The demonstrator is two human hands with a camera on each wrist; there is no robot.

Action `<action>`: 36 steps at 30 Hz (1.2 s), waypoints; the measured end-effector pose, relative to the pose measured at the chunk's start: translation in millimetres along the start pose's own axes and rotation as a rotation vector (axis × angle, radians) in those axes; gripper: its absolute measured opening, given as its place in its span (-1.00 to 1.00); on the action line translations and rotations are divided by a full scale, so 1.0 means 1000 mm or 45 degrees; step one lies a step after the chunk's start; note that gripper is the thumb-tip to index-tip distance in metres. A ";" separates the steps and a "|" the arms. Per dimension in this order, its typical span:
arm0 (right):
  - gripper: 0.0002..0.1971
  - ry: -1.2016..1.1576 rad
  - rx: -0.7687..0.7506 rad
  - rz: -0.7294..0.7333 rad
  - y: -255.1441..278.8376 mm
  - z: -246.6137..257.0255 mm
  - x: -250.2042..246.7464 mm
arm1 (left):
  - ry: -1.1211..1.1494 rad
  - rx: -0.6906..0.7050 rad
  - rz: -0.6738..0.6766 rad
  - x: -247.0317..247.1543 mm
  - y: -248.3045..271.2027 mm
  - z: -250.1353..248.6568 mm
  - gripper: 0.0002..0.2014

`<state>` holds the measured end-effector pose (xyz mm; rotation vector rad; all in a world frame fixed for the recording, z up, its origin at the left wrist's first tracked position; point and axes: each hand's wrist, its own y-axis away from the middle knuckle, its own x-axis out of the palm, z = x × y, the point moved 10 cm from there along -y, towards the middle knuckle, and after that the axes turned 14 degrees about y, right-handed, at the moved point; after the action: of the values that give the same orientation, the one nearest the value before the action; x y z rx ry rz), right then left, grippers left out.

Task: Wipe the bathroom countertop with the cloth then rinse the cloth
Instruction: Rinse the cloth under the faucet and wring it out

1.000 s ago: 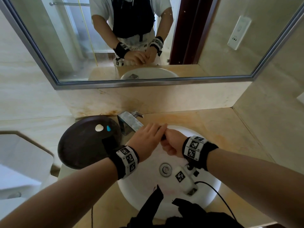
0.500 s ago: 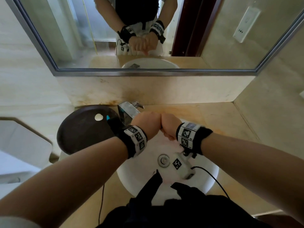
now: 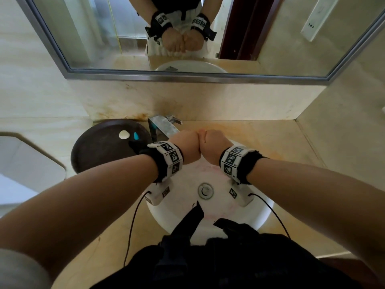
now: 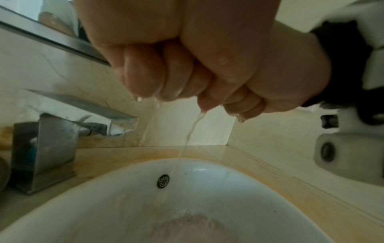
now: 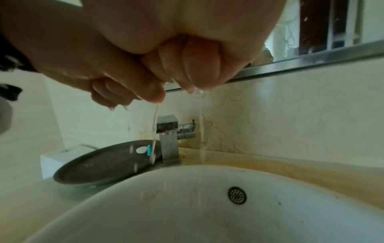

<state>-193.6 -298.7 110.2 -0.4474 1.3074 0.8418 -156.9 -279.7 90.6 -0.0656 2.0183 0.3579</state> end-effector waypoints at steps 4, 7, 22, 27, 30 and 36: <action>-0.62 0.108 -0.048 0.028 0.003 0.002 0.000 | 0.036 -0.005 0.052 0.012 -0.001 0.001 -0.91; -0.62 0.168 -0.098 0.055 0.006 0.003 0.007 | 0.075 0.012 0.057 0.022 0.000 0.003 -0.88; -0.71 0.086 -0.046 0.002 0.022 -0.030 0.044 | 0.633 -0.018 -0.122 0.047 0.020 0.028 -0.71; -0.80 -0.088 0.036 0.037 0.036 -0.052 0.052 | 0.902 -0.063 -0.192 0.042 0.028 0.037 -0.63; -0.83 -0.163 0.030 0.022 0.043 -0.055 0.047 | 1.040 -0.006 -0.237 0.035 0.031 0.029 -0.70; -0.76 -0.323 0.116 -0.083 0.051 -0.072 0.029 | 1.487 0.018 -0.340 0.017 0.035 0.002 -0.79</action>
<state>-278.1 -309.2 74.1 -0.2984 1.0861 0.7551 -170.0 -244.1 82.5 -0.6560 3.1010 0.1189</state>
